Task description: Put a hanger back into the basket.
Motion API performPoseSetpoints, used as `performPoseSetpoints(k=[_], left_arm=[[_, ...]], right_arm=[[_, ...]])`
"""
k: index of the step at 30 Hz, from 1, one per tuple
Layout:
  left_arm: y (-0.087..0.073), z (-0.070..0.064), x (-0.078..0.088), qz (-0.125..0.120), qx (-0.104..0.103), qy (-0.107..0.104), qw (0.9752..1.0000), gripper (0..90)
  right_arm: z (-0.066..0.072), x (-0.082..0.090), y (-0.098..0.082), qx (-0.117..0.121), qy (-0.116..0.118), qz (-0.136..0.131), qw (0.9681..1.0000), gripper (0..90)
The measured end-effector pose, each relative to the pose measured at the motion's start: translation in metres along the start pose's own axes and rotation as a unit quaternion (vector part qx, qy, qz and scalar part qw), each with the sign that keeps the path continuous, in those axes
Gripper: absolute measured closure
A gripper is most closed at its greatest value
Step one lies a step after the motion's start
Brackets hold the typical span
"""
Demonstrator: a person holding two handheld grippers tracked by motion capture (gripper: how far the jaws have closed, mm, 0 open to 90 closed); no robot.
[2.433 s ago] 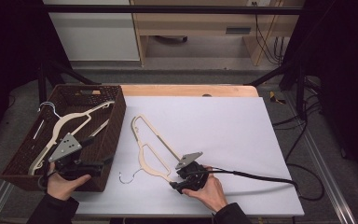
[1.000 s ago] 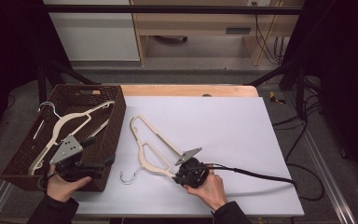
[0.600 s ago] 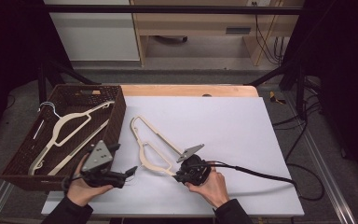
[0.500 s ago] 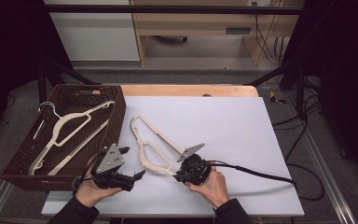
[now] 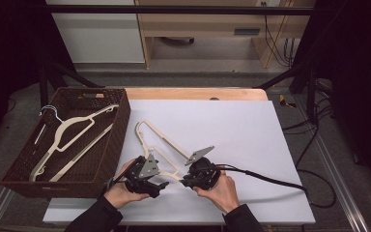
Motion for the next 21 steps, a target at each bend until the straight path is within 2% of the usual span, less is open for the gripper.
performPoseSetpoints(k=[3,9,13,15,17,21], left_arm=[[-0.002,-0.001,-0.010,0.025,-0.039,0.011,0.9988,23.9],[-0.005,-0.002,-0.026,0.044,-0.061,0.018,0.9970,39.0],[-0.005,0.000,-0.023,0.041,-0.068,0.027,0.9964,56.0],[-0.005,0.000,-0.022,0.038,-0.072,0.024,0.9964,58.5],[-0.005,-0.002,-0.022,0.038,-0.091,0.031,0.9947,61.1],[-0.004,-0.005,-0.021,0.037,-0.112,0.035,0.9924,64.5]], right_arm=[[0.000,0.001,0.000,-0.002,0.003,0.002,1.0000,79.8],[0.000,0.003,0.000,0.002,0.002,0.002,1.0000,79.8],[0.001,0.004,0.000,0.000,0.004,0.004,1.0000,79.7],[0.001,0.004,0.000,-0.001,0.006,0.004,1.0000,79.7],[0.001,0.004,0.000,0.000,0.009,0.002,1.0000,79.6],[0.000,0.004,0.000,0.007,0.010,0.001,0.9999,79.3]])
Point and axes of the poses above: each handheld gripper's, and its own axes: x roughly backward along the jaws, y roughly out of its top, z roughly to its left, the point moved 4 cm from there along -x, roughly forward along the jaws, and after that the axes turned 6 degrees about y, right-handed, at the moved point
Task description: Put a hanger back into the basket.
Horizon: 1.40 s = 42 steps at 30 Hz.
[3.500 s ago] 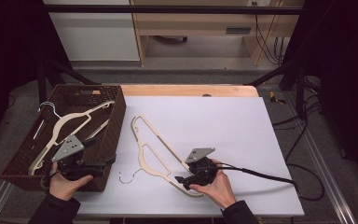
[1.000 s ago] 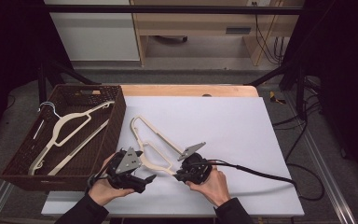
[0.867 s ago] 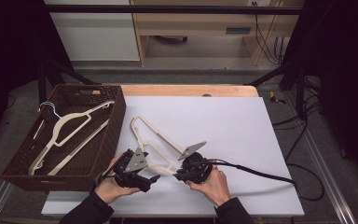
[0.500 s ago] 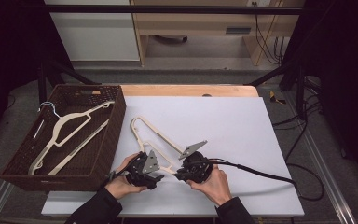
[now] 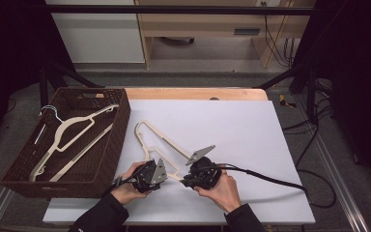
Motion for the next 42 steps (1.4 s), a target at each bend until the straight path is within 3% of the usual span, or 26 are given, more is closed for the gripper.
performPoseSetpoints(k=[6,11,17,22,26,28,30,35,39,42], left_arm=[[0.005,0.001,0.003,-0.003,-0.025,0.000,0.9997,68.6],[0.012,0.002,0.005,-0.004,-0.035,-0.003,0.9994,70.3],[0.016,0.001,0.004,-0.003,-0.037,-0.012,0.9992,70.8],[0.016,0.001,0.004,0.000,-0.034,-0.014,0.9993,70.6],[0.016,0.007,0.009,-0.020,-0.002,-0.021,0.9996,65.7],[0.017,0.012,0.015,-0.038,0.019,-0.029,0.9987,52.2],[0.019,0.016,0.024,-0.054,0.036,-0.023,0.9976,44.2],[0.019,0.028,0.052,-0.092,0.070,-0.016,0.9931,25.9],[0.014,0.041,0.078,-0.126,0.094,-0.006,0.9876,19.5],[0.007,0.047,0.091,-0.137,0.103,-0.002,0.9852,16.3]], right_arm=[[0.000,0.000,0.000,0.008,0.000,-0.002,1.0000,73.8],[-0.002,-0.003,0.000,0.021,-0.022,0.000,0.9995,64.9],[-0.006,-0.008,-0.003,0.042,-0.043,0.017,0.9981,72.3],[-0.007,-0.008,-0.003,0.053,-0.037,0.026,0.9976,78.4],[-0.006,-0.005,-0.002,0.052,-0.029,0.013,0.9981,79.3],[-0.006,-0.002,-0.002,0.053,-0.027,0.010,0.9982,79.4],[-0.007,0.001,-0.001,0.051,-0.022,0.006,0.9984,79.4],[-0.015,0.014,-0.001,0.035,-0.002,-0.009,0.9993,79.5],[-0.023,0.029,-0.003,0.024,0.006,-0.015,0.9996,79.5],[-0.030,0.041,-0.005,0.017,0.012,-0.019,0.9996,79.5]])
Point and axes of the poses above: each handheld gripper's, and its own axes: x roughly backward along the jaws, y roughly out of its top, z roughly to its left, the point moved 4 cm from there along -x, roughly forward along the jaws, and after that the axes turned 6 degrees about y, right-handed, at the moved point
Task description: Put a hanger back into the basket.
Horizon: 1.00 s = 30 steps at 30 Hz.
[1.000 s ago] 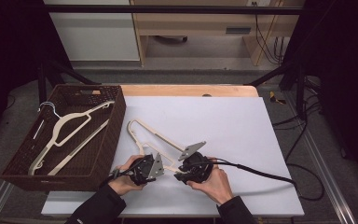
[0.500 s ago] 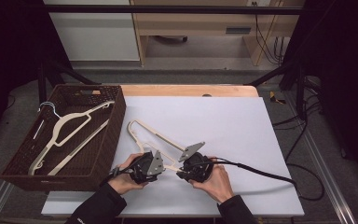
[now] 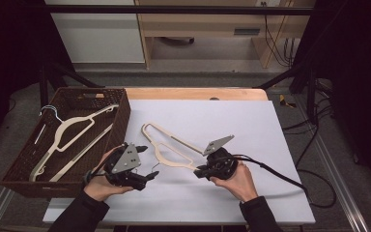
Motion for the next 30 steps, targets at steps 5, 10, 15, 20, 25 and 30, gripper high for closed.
performPoseSetpoints(k=[5,10,15,20,25,30], left_arm=[[-0.016,0.005,0.011,0.019,0.013,0.002,0.9997,11.6],[-0.027,-0.002,0.008,0.032,0.016,-0.004,0.9993,9.8],[-0.028,-0.005,0.006,0.035,0.016,-0.001,0.9993,9.6],[-0.027,-0.008,0.004,0.036,0.014,0.003,0.9992,9.3],[-0.030,-0.009,-0.006,0.044,0.011,0.006,0.9989,9.2],[-0.027,-0.012,-0.017,0.043,-0.004,0.012,0.9990,10.4]], right_arm=[[-0.006,0.014,-0.003,-0.013,0.012,-0.009,0.9998,79.5],[-0.008,0.021,-0.004,-0.018,0.012,-0.011,0.9997,79.6],[-0.007,0.027,-0.003,-0.021,0.019,-0.025,0.9993,79.7],[-0.004,0.035,-0.001,-0.023,0.031,-0.040,0.9984,79.7],[-0.001,0.043,-0.001,-0.015,0.048,-0.051,0.9974,79.7],[0.004,0.047,-0.004,-0.005,0.070,-0.052,0.9962,79.7]])
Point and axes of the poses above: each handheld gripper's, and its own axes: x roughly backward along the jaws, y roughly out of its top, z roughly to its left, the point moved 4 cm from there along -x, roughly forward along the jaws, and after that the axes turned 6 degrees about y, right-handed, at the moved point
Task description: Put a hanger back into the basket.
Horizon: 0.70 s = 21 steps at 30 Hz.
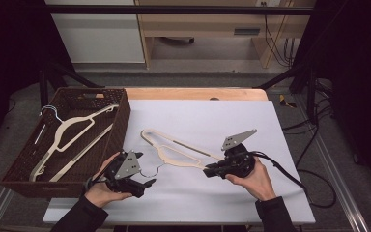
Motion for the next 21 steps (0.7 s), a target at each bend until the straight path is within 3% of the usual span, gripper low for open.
performPoseSetpoints(k=[6,13,21], left_arm=[[0.004,-0.005,-0.008,-0.005,-0.038,0.012,0.9992,18.0],[0.008,-0.011,-0.021,-0.019,-0.087,0.021,0.9958,34.5],[0.009,-0.013,-0.027,-0.029,-0.110,0.019,0.9934,54.3]], right_arm=[[0.007,0.006,-0.007,0.000,0.016,0.009,0.9998,79.7],[0.012,0.005,-0.011,0.008,0.038,0.015,0.9991,79.7],[0.014,0.001,-0.012,0.009,0.044,0.017,0.9988,79.6]])
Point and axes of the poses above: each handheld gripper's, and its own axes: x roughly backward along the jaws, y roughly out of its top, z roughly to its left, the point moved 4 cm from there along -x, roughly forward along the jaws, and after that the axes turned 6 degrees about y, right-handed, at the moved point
